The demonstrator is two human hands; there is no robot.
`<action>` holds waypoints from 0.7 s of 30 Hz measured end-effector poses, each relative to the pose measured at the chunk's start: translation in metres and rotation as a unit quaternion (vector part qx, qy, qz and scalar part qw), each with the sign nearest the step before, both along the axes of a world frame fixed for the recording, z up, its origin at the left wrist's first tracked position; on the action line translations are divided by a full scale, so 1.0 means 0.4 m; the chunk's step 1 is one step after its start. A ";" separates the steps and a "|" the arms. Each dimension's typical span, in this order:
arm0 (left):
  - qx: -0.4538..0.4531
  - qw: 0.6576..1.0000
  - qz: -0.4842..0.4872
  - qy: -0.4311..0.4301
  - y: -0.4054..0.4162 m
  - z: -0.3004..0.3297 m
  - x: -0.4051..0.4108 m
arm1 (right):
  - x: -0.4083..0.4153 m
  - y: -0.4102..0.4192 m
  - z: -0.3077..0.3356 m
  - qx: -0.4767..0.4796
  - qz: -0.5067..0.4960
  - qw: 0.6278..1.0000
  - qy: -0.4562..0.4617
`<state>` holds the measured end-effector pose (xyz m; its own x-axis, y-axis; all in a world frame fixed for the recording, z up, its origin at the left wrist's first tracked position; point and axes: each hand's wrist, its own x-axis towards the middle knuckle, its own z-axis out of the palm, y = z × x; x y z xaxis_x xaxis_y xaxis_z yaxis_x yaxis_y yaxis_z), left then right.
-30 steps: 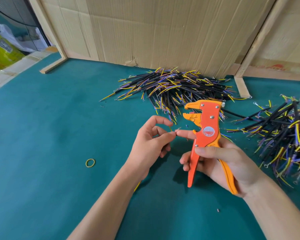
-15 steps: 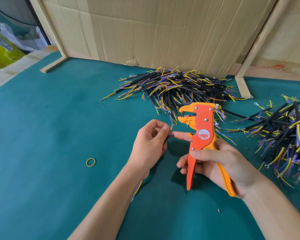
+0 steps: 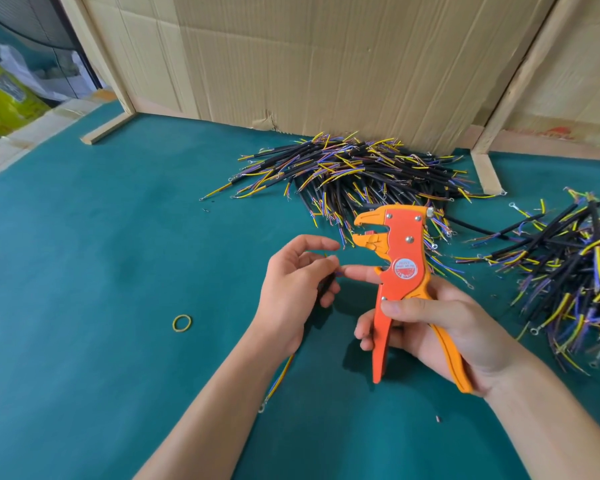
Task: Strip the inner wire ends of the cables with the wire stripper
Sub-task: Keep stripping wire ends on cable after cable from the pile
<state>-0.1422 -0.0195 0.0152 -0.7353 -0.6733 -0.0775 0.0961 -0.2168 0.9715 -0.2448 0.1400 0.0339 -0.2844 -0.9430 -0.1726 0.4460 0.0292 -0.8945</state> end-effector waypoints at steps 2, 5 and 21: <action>0.006 1.000 -0.003 -0.007 0.001 0.001 -0.002 | 0.001 -0.001 -0.001 0.001 -0.001 1.000 -0.002; 0.000 1.000 -0.001 -0.024 0.004 0.001 -0.004 | 0.001 -0.004 -0.002 0.003 -0.008 1.000 -0.004; 0.066 0.994 -0.080 -0.016 -0.007 0.017 0.008 | -0.003 0.000 0.016 -0.027 -0.061 0.997 -0.027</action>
<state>-0.1392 -0.0222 0.0221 -0.8282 -0.5298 -0.1828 0.0194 -0.3531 0.9354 -0.2460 0.1400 0.0403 -0.3898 -0.9102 -0.1400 0.4912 -0.0770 -0.8676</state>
